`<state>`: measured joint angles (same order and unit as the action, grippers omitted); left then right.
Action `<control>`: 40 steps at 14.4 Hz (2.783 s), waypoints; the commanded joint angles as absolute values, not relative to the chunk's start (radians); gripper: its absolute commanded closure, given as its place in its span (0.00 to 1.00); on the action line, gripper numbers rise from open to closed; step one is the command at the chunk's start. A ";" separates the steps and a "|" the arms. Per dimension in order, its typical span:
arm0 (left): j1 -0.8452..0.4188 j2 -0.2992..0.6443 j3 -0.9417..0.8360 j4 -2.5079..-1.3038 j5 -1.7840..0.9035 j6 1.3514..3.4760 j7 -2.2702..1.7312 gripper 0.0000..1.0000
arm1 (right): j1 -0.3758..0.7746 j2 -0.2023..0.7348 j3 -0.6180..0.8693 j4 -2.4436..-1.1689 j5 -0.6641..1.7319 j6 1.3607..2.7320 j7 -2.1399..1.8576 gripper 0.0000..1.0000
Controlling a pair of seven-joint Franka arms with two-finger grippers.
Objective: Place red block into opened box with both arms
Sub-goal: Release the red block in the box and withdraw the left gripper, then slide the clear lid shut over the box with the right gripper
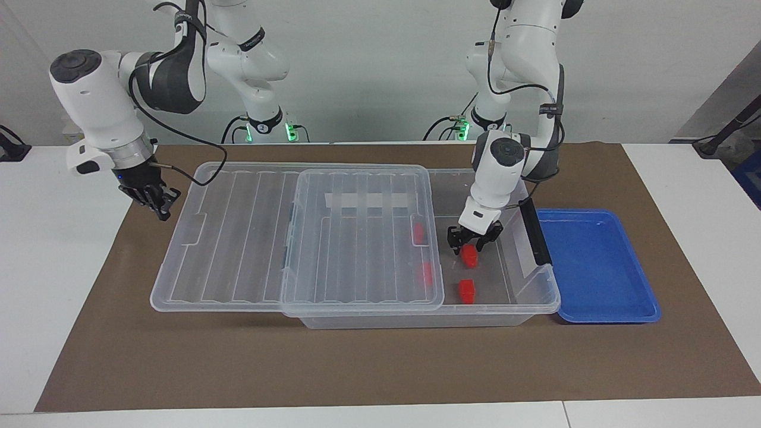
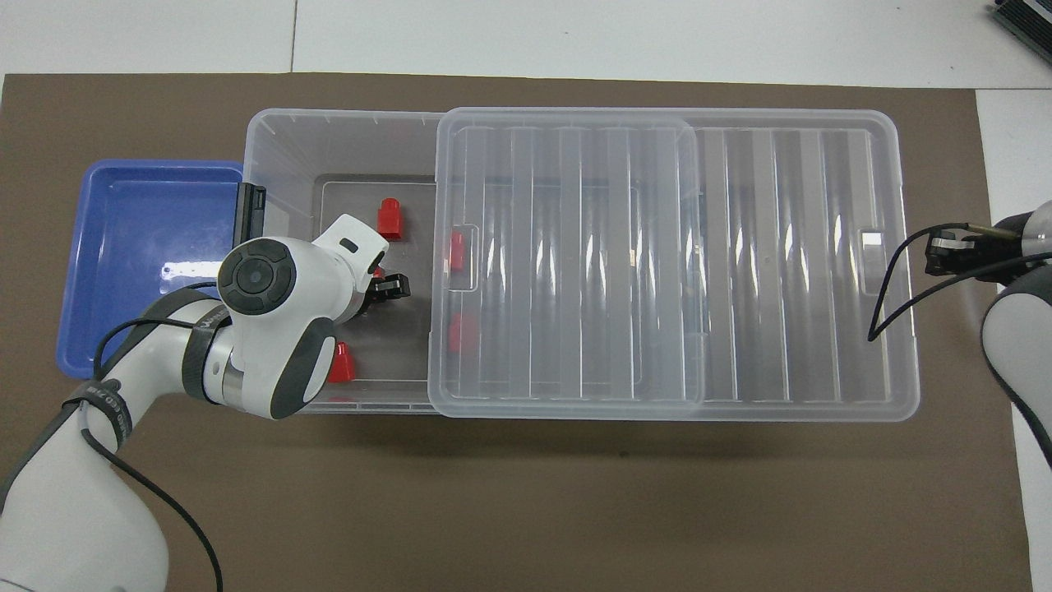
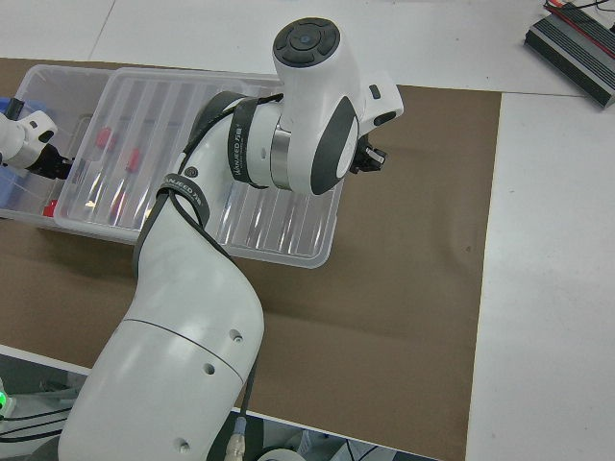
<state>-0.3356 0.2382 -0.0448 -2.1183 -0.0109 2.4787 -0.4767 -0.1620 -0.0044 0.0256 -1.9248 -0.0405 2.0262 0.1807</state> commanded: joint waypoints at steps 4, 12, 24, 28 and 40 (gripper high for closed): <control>-0.289 0.118 -0.026 -1.826 -0.011 1.927 -0.477 0.00 | -0.161 -0.014 0.029 -1.957 -0.023 2.056 0.150 1.00; -0.022 -0.052 0.015 -1.677 -0.008 1.559 0.091 0.00 | -0.160 -0.018 0.032 -1.962 -0.021 2.036 0.156 1.00; 0.006 -0.074 0.015 -1.721 -0.009 1.612 0.181 0.00 | -0.152 -0.003 0.032 -1.939 -0.035 2.074 0.124 1.00; 0.008 -0.074 0.015 -1.721 -0.009 1.611 0.183 0.00 | -0.176 -0.005 0.032 -1.974 -0.025 2.074 0.107 1.00; 0.008 -0.074 0.015 -1.721 -0.009 1.611 0.183 0.00 | -0.023 -0.023 0.037 -1.980 -0.005 1.994 0.087 1.00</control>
